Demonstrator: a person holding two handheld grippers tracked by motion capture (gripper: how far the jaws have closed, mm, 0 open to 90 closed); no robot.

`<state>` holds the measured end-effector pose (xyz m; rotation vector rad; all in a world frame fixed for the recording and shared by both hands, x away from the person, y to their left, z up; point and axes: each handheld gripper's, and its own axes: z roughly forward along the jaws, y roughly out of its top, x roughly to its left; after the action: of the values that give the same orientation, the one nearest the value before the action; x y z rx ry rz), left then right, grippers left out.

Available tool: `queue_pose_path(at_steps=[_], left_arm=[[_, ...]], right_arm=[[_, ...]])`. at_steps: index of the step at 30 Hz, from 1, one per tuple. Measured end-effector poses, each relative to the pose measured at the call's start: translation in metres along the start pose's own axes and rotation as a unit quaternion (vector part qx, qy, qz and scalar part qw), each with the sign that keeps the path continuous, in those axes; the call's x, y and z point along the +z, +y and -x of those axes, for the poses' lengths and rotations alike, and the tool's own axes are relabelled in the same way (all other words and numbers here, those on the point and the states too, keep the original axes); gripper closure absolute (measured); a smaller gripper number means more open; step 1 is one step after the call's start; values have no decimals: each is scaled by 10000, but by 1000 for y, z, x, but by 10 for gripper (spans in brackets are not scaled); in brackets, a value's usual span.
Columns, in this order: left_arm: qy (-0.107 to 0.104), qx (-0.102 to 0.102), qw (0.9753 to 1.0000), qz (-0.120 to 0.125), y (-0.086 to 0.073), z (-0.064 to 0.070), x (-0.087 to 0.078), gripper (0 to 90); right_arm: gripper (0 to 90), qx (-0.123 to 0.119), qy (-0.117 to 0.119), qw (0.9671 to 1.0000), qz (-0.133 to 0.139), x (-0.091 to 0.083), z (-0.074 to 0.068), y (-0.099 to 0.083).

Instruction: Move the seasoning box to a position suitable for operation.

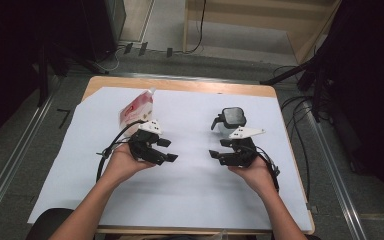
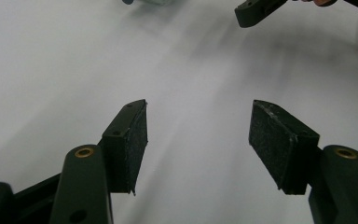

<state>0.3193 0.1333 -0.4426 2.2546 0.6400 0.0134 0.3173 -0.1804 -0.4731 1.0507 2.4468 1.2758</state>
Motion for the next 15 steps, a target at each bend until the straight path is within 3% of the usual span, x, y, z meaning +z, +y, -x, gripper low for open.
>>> queue_pose_path(at_steps=[2,5,10,15], left_arm=[[-11,-42,10000,-23,0,0,0,385],[-48,-75,9997,-243,-1,0,0,382],[-9,-50,9997,-224,0,5,-4,384],[-59,-303,9993,-213,-4,0,-3,376]], right_arm=[[390,27,23,10000,-22,0,1,0],[387,69,18,10000,-34,0,3,0],[376,236,-62,9997,1,-1,3,0],[375,325,-70,9994,21,-2,5,1]])
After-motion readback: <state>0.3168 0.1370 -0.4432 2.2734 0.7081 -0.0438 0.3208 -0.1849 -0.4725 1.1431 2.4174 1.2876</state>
